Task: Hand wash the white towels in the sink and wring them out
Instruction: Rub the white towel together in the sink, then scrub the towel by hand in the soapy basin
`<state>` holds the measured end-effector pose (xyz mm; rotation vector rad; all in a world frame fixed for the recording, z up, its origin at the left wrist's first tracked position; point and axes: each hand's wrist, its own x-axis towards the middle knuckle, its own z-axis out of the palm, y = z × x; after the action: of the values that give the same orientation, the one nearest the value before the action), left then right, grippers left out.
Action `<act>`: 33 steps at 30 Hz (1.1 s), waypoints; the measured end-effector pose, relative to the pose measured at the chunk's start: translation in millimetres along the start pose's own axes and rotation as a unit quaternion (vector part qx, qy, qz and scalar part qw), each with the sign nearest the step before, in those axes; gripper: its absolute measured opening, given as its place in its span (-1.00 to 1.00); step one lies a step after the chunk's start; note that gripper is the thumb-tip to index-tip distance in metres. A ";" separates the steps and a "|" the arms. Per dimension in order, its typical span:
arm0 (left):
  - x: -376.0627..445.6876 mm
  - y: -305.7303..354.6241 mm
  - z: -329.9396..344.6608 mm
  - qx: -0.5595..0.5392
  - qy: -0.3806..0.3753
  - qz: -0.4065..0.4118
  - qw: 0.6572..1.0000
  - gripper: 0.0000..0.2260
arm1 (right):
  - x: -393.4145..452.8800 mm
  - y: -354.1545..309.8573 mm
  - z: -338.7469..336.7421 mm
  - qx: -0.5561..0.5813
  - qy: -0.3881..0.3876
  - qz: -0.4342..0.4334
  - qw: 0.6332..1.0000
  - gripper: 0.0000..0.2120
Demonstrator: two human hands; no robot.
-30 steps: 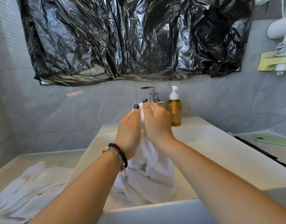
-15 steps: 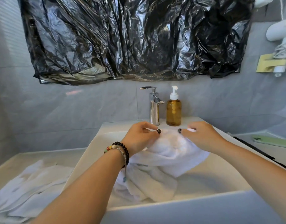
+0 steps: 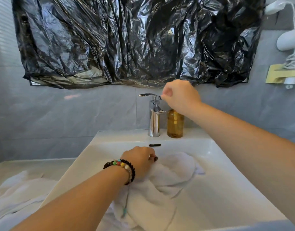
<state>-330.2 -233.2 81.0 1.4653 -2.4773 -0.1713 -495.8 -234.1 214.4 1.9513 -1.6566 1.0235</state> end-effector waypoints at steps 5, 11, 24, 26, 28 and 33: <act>32.8 16.3 -32.4 -0.563 0.117 -0.132 0.807 -0.78 | 34.2 -16.1 33.9 -0.043 -0.039 -0.107 0.993 -0.79; 50.4 28.8 -51.6 -0.852 -0.009 -0.172 0.494 -0.52 | 48.7 -22.1 49.7 -0.080 0.010 -0.189 0.979 -0.77; 58.1 40.6 -54.2 -0.868 -0.006 -0.175 0.464 -0.62 | 29.7 -7.8 33.7 0.246 0.111 0.091 0.959 -0.83; 58.1 41.4 -53.0 -0.851 -0.016 -0.189 0.490 -0.63 | -7.0 -1.5 29.7 0.461 0.138 0.268 0.835 -0.87; 56.0 39.9 -51.3 -0.817 -0.031 -0.206 0.538 -0.60 | -44.5 -0.1 36.0 0.613 0.099 0.422 0.661 -0.88; 39.1 22.1 -41.4 -0.703 -0.027 -0.235 0.670 -0.70 | -72.4 -7.6 58.3 0.699 -0.044 0.531 0.476 -0.72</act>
<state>-355.2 -255.4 132.1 1.1267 -1.0467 -1.7242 -474.9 -223.6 124.1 0.9483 -2.2814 3.7182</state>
